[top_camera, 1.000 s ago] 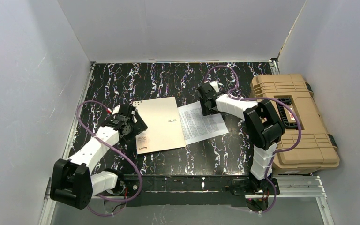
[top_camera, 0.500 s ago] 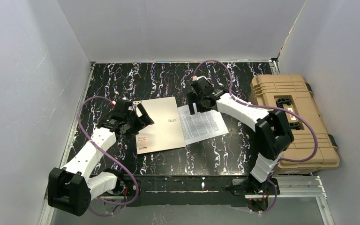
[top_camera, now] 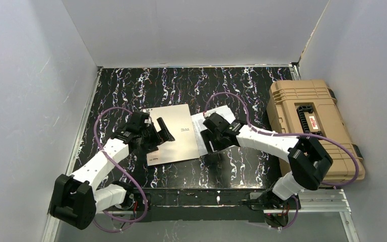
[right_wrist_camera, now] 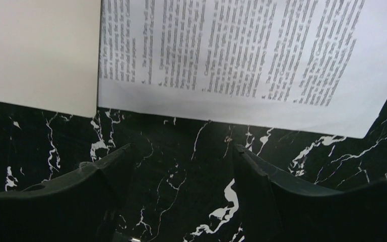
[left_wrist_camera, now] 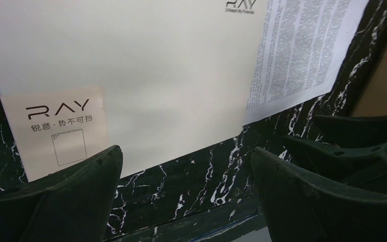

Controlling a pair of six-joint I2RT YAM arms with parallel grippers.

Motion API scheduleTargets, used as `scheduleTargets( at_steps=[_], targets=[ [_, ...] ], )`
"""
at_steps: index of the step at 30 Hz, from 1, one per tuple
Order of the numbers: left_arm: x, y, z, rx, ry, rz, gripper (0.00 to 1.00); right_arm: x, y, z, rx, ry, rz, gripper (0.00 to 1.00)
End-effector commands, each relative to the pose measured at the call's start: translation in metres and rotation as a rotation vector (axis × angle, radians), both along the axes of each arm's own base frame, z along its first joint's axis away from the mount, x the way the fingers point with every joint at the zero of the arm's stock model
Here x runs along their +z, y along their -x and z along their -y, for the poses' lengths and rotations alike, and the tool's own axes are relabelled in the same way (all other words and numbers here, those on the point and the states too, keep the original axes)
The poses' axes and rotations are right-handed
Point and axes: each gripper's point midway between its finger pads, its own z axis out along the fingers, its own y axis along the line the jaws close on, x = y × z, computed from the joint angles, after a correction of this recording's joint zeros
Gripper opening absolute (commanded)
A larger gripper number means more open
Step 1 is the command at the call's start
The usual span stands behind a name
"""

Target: Put the files into the folder

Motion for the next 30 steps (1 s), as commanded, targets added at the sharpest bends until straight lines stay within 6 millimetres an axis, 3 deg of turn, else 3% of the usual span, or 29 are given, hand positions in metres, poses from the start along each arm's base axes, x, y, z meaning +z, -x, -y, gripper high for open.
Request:
scheduleTargets(
  at_steps=[1, 7, 18, 30],
  targets=[
    [-0.019, 0.007, 0.001, -0.022, -0.009, -0.041, 0.98, 0.003, 0.018, 0.003, -0.031, -0.045, -0.015, 0.76],
    [-0.036, 0.008, -0.004, -0.019, -0.052, -0.073, 0.98, -0.011, 0.031, 0.007, -0.042, -0.053, -0.053, 0.67],
    [-0.051, 0.012, -0.023, 0.027, -0.155, -0.108, 0.98, -0.033, 0.025, -0.004, -0.08, -0.06, -0.066, 0.41],
    [-0.062, 0.021, -0.04, 0.055, -0.242, -0.143, 0.98, -0.055, 0.014, -0.007, -0.102, -0.007, -0.06, 0.02]
  ],
)
